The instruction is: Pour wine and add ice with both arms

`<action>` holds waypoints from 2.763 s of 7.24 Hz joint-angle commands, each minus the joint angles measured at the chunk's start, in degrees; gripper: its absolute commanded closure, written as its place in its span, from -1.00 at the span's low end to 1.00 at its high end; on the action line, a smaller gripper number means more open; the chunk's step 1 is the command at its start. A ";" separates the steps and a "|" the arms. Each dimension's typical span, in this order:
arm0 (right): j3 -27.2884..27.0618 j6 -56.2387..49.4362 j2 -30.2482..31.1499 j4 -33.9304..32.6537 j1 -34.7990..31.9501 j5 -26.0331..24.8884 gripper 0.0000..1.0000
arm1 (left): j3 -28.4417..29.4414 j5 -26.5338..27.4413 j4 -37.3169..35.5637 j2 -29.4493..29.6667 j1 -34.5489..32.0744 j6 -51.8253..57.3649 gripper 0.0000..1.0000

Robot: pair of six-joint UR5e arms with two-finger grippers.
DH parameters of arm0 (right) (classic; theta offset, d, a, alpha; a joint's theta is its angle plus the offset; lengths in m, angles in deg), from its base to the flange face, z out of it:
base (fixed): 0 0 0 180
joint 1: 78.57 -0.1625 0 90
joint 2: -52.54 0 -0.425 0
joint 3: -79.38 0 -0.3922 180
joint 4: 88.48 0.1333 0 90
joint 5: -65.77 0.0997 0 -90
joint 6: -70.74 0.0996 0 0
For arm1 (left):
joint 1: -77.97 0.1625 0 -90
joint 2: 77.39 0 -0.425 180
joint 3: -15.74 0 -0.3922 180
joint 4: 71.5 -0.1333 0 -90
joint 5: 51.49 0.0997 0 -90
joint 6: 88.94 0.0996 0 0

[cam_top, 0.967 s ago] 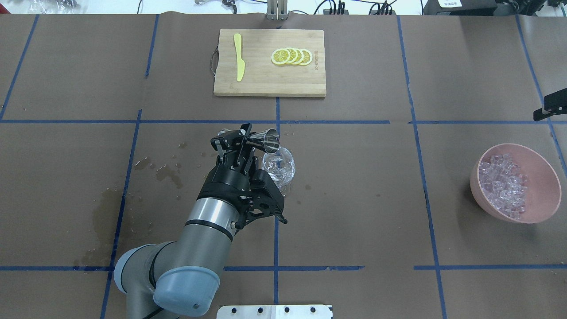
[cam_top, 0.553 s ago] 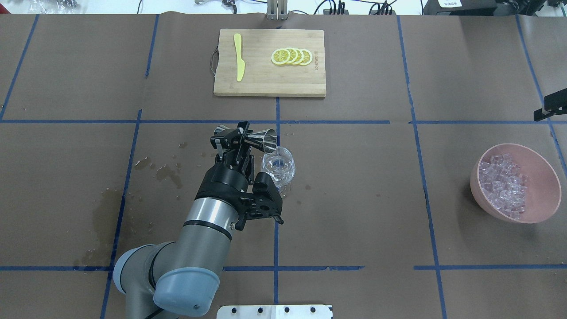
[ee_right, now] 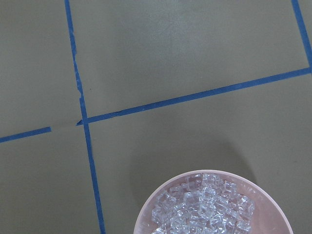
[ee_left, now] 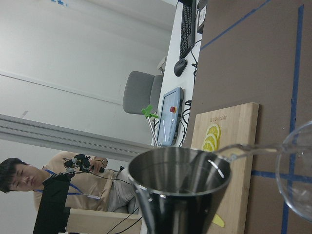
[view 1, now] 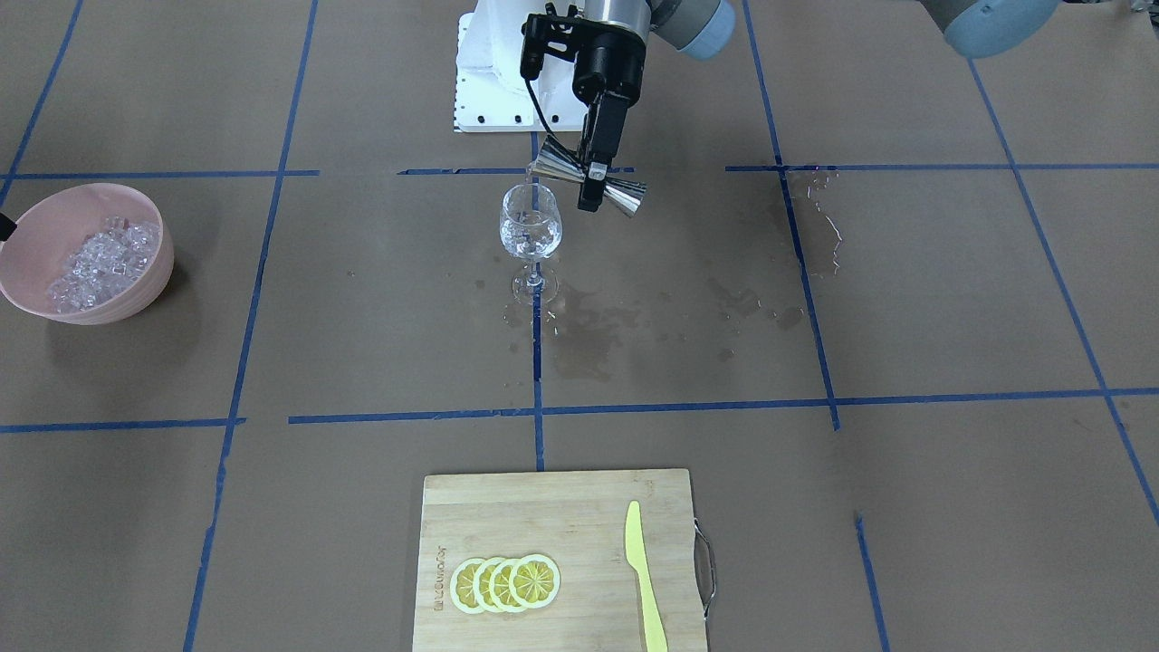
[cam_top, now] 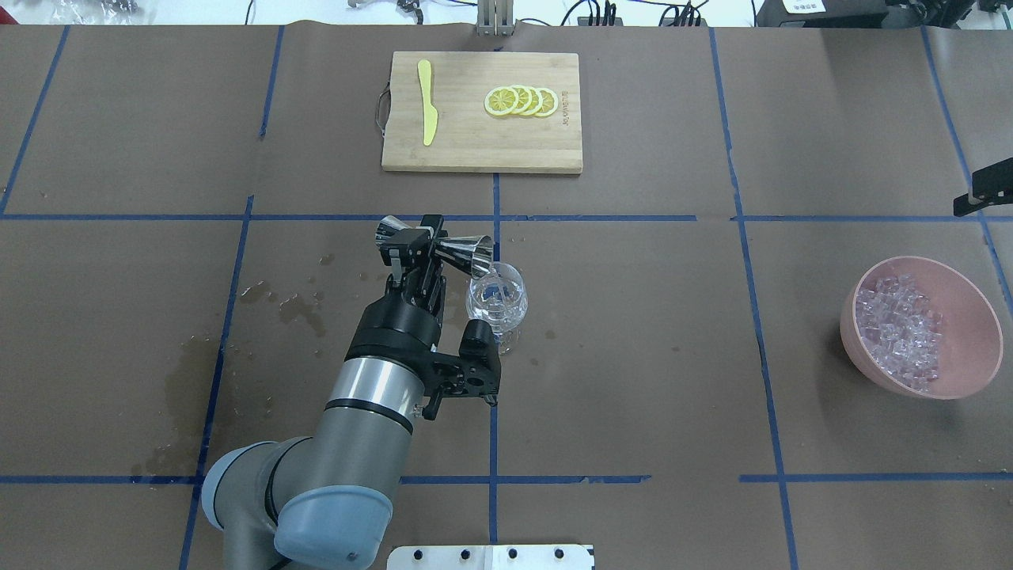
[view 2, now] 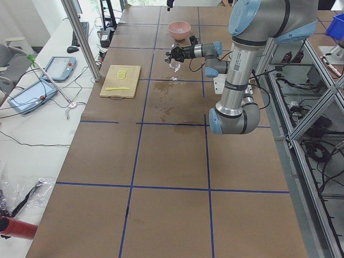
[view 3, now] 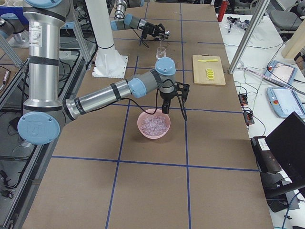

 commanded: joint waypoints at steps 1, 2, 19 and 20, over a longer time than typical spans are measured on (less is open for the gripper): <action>0.09 -0.04 -0.01 0.09 0.00 0.07 -1.00 | 0.33 2.96 -0.14 -0.14 0.94 3.57 1.00; 0.18 0.05 -0.01 0.00 0.00 0.07 -1.00 | 0.33 3.15 -0.23 -0.05 1.03 6.46 1.00; -1.31 6.70 6.91 12.71 13.25 -15.28 -1.00 | 0.25 3.42 31.66 -7.08 1.38 -29.98 1.00; -1.31 6.81 7.63 12.83 15.10 -16.70 -1.00 | 0.24 5.51 32.81 -6.99 1.30 -30.16 1.00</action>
